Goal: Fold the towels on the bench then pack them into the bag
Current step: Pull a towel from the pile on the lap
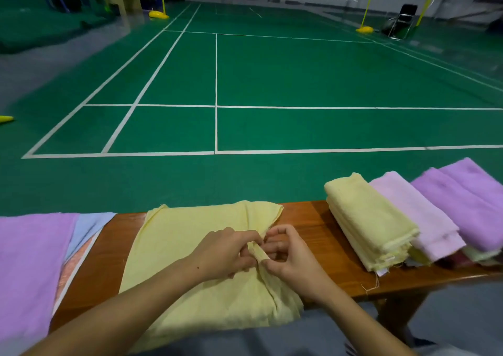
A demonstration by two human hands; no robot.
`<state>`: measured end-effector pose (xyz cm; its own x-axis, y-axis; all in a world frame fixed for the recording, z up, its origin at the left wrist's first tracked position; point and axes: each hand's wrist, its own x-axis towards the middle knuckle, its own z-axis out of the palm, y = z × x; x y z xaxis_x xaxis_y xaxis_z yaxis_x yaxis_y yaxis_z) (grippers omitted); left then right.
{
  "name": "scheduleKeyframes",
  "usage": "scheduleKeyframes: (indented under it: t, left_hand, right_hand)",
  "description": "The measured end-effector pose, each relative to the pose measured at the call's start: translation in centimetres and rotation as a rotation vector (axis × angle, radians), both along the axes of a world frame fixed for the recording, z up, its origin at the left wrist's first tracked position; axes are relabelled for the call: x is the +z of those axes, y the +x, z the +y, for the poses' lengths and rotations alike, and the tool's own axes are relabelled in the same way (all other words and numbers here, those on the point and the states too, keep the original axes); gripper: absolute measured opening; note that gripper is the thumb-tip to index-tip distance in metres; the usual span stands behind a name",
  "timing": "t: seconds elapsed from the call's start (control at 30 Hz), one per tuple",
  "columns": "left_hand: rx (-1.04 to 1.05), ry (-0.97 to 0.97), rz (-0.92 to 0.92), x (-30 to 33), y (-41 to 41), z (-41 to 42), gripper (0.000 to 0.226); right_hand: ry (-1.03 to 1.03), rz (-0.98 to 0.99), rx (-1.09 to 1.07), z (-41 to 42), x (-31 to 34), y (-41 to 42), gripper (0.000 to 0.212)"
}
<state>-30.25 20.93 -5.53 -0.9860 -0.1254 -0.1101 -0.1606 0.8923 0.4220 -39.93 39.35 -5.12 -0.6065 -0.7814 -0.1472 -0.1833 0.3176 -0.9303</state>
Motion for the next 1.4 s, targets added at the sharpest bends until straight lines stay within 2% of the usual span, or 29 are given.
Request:
scheduleKeyframes:
  t: [0.1, 0.17, 0.23, 0.4, 0.5, 0.63, 0.73, 0.87, 0.97, 1.07, 1.13, 1.27, 1.4]
  left_hand:
    - [0.035, -0.018, 0.026, 0.2, 0.0, 0.1, 0.010]
    - [0.071, 0.005, 0.053, 0.3, 0.1, -0.3, 0.006]
    - [0.106, 0.035, 0.073, 0.3, 0.2, -0.7, 0.006]
    - [0.159, 0.261, 0.133, 0.8, 0.9, -2.0, 0.007]
    - [0.146, 0.407, 0.159, 1.2, 1.5, -2.3, 0.008]
    - [0.125, 0.523, 0.173, 1.7, 2.2, -2.7, 0.013]
    - [0.102, 0.580, 0.179, 2.1, 2.7, -2.9, 0.026]
    - [0.109, 0.656, 0.189, 2.5, 3.2, -3.3, 0.028]
    - [0.117, 0.653, 0.189, 2.7, 3.6, -3.8, 0.027]
    - [0.122, 0.643, 0.202, 2.8, 4.0, -4.3, 0.027]
    - [0.122, 0.648, 0.210, 2.8, 4.3, -4.7, 0.028]
    - [0.131, 0.580, 0.225, 2.7, 4.8, -5.4, 0.028]
    - [0.145, 0.240, 0.295, 2.8, 5.6, -6.6, 0.030]
  right_hand:
    - [0.158, 0.088, -0.022, 1.6, 0.1, 0.4, 0.050]
    - [0.280, 0.107, 0.036, 2.8, 0.1, 0.4, 0.055]
    - [0.316, 0.077, 0.100, 3.8, 0.2, 0.3, 0.052]
    - [0.272, 0.155, 0.151, 5.1, 0.9, -0.6, 0.021]
    - [0.228, 0.229, 0.153, 4.8, 0.9, -1.2, 0.010]
    - [0.171, 0.378, 0.109, 3.2, 1.0, -1.8, 0.008]
    - [0.121, 0.458, 0.080, 1.6, 1.1, -2.4, 0.022]
    - [0.002, 0.483, -0.014, -1.0, -0.1, -3.8, 0.012]
    - [-0.096, 0.392, -0.017, -2.8, -1.1, -4.6, 0.018]
    - [-0.163, 0.165, 0.046, -4.2, -1.4, -4.4, 0.016]
    - [-0.178, 0.081, 0.047, -5.1, -1.5, -4.1, 0.016]
    - [-0.191, 0.163, 0.019, -6.2, -1.2, -4.2, 0.020]
    - [-0.132, 0.328, 0.044, -5.7, -0.3, -5.0, 0.021]
